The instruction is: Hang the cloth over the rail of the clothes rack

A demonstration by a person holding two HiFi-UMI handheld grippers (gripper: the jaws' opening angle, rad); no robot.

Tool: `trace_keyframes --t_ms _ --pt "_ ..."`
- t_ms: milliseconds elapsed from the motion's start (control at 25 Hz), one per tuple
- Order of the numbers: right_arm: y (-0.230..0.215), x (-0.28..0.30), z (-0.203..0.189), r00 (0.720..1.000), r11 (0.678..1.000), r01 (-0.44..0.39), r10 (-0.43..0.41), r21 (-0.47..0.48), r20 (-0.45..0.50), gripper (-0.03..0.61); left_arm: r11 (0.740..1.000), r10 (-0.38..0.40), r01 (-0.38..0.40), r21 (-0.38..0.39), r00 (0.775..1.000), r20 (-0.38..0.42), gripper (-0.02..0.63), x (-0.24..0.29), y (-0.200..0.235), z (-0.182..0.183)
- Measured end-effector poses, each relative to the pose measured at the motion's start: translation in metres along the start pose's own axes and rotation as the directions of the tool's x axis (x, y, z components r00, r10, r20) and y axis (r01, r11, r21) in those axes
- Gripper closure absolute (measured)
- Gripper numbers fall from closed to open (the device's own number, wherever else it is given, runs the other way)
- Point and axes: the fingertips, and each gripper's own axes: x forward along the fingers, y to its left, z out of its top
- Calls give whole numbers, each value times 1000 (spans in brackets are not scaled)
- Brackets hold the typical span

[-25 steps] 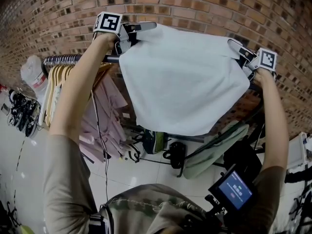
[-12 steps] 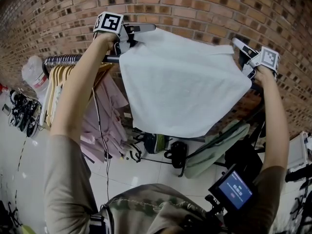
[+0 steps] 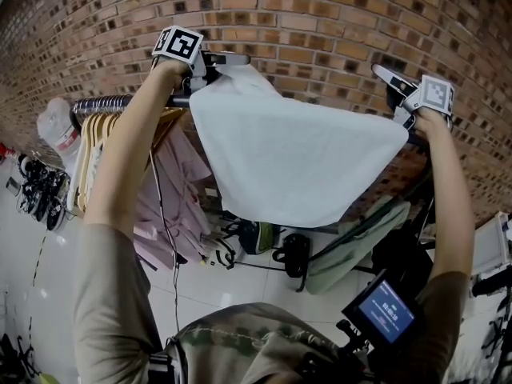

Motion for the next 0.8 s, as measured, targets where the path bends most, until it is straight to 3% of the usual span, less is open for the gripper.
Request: trace_keyframes --t_ms 120,200,280,440,680,800 --pt "3 2 2 1000 999 -23 22 -41 -3 316 996 -31 34 -87 999 36 262 -3 1 4" --pt "5 3 1 1000 999 -25 25 -37 -4 316 993 -50 55 -103 998 44 260 -3 -1 6" --pt "9 4 0 999 999 -40 40 -28 -4 316 993 -47 54 -106 997 64 216 -3 -1 10" --pt "19 5 5 996 993 -85 85 -86 3 316 998 18 -10 -69 994 110 186 -5 8 19" --pt "23 8 3 995 990 -101 102 -98 -1 316 995 94 -93 -23 995 21 129 -2 20 5" --pt "17 5 4 998 995 -59 60 -86 18 316 992 126 -127 19 991 33 129 1 19 9"
